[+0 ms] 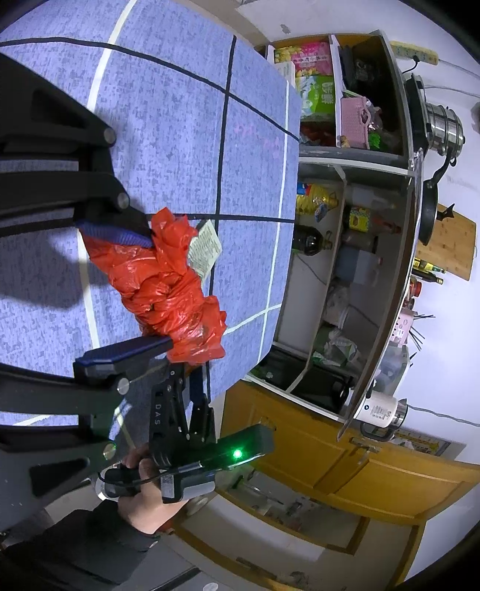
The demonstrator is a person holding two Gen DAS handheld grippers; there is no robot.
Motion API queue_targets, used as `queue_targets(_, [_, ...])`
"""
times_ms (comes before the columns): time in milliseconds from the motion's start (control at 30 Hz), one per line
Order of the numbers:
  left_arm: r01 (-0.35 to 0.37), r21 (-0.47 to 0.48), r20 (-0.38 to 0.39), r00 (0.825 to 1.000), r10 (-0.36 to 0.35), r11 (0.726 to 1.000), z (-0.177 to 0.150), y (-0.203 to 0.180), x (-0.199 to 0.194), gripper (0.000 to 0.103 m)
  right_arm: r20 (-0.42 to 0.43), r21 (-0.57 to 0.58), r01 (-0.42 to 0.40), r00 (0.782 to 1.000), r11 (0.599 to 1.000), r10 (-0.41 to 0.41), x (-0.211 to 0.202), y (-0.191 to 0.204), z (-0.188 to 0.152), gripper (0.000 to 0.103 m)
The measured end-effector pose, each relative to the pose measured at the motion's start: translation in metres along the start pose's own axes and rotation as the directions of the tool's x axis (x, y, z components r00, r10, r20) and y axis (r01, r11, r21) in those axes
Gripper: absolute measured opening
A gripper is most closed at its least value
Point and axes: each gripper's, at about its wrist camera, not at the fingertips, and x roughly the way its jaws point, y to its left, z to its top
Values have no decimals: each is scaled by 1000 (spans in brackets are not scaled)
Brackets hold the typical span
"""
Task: Collect trash
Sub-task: 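Carry the red bag with the left gripper while the right gripper carries the orange packet over the bin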
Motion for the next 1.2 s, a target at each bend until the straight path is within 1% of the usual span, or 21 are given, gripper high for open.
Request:
queue_targets(133, [1, 0, -2, 1000, -1, 1000, -1, -1, 0, 48, -4, 24, 15, 1000, 1000, -15, -8, 1, -8, 36])
queue_targets(333, [8, 6, -1, 1000, -8, 1000, 0, -3, 2, 48, 24, 58, 24, 999, 998, -25, -22, 3, -22, 34])
queue_targets(400, [11, 10, -4, 1000, -11, 1000, -1, -7, 4, 48, 44, 85, 8, 999, 996, -12, -34, 4, -30, 34])
queue_targets(533, [21, 17, -13, 1000, -21, 1000, -1, -17, 8, 48, 90, 121, -1, 996, 993, -10, -60, 4, -47, 34])
queue_targets(633, [36, 25, -23, 999, -36, 999, -1, -28, 14, 48, 118, 157, 7, 993, 988, -26, -80, 0, -60, 34])
queue_targets(700, [52, 33, -32, 998, -51, 998, -2, -39, 18, 48, 139, 196, 8, 990, 981, -36, -95, -4, -72, 34])
queue_targets(867, [103, 81, -58, 993, -99, 991, -6, -77, 28, 48, 179, 274, 47, 979, 961, -99, -133, -17, -104, 34])
queue_targets(1033, [153, 133, -102, 985, -140, 979, -14, -122, 42, 48, 187, 341, 82, 970, 937, -153, -163, -38, -138, 35])
queue_targets(1200, [202, 197, -138, 975, -177, 959, -25, -173, 57, 48, 185, 398, 113, 962, 910, -201, -185, -63, -169, 35])
